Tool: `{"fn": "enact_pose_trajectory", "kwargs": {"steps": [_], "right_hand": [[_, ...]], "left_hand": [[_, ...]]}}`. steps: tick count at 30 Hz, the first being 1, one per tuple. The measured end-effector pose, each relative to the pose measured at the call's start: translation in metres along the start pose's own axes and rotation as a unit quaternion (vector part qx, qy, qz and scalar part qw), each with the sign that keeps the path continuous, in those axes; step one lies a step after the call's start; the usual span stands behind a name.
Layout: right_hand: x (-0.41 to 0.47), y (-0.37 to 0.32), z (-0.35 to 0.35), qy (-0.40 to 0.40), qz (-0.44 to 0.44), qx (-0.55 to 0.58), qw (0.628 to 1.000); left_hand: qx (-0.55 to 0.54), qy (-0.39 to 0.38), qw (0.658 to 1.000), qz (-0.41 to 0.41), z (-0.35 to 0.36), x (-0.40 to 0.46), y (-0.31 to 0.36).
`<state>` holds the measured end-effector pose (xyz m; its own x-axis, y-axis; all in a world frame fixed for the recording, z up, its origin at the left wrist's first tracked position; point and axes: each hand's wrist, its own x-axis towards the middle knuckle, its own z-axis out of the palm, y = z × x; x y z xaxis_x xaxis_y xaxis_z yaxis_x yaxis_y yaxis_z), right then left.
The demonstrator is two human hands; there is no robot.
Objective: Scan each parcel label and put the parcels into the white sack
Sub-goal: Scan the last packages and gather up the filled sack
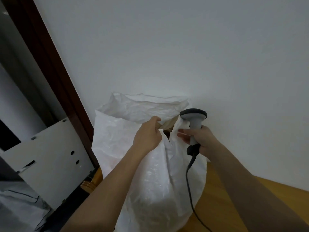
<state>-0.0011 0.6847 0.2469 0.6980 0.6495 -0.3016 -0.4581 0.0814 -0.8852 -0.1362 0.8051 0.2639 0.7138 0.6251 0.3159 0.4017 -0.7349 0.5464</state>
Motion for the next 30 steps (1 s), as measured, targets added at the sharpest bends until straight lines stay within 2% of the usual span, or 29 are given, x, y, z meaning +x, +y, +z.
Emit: {"fn": "enact_pose_trajectory", "kwargs": {"steps": [4,9,18,24,27,30], "right_hand": [[-0.009,-0.016,-0.011,0.004,-0.020,-0.003,1.000],[-0.026,-0.029,-0.031,0.025,-0.047,0.007,0.999],[-0.062,-0.029,-0.094,0.106,-0.079,0.022,0.991],[-0.087,-0.026,-0.149,0.174,-0.076,-0.009,0.982],[-0.094,-0.030,-0.175,0.202,-0.067,-0.010,0.977],[-0.099,-0.036,-0.202,0.222,-0.064,-0.008,0.973]], "left_hand": [[0.001,0.042,0.998,0.051,0.000,0.005,0.022],[-0.026,0.052,0.991,0.118,0.013,0.009,0.051],[-0.086,0.072,0.973,0.200,0.073,0.003,0.086],[0.000,0.168,0.954,0.248,0.114,-0.013,0.120],[0.013,0.151,0.940,0.307,0.130,-0.017,0.141],[0.009,0.110,0.942,0.316,0.145,-0.018,0.161]]}}
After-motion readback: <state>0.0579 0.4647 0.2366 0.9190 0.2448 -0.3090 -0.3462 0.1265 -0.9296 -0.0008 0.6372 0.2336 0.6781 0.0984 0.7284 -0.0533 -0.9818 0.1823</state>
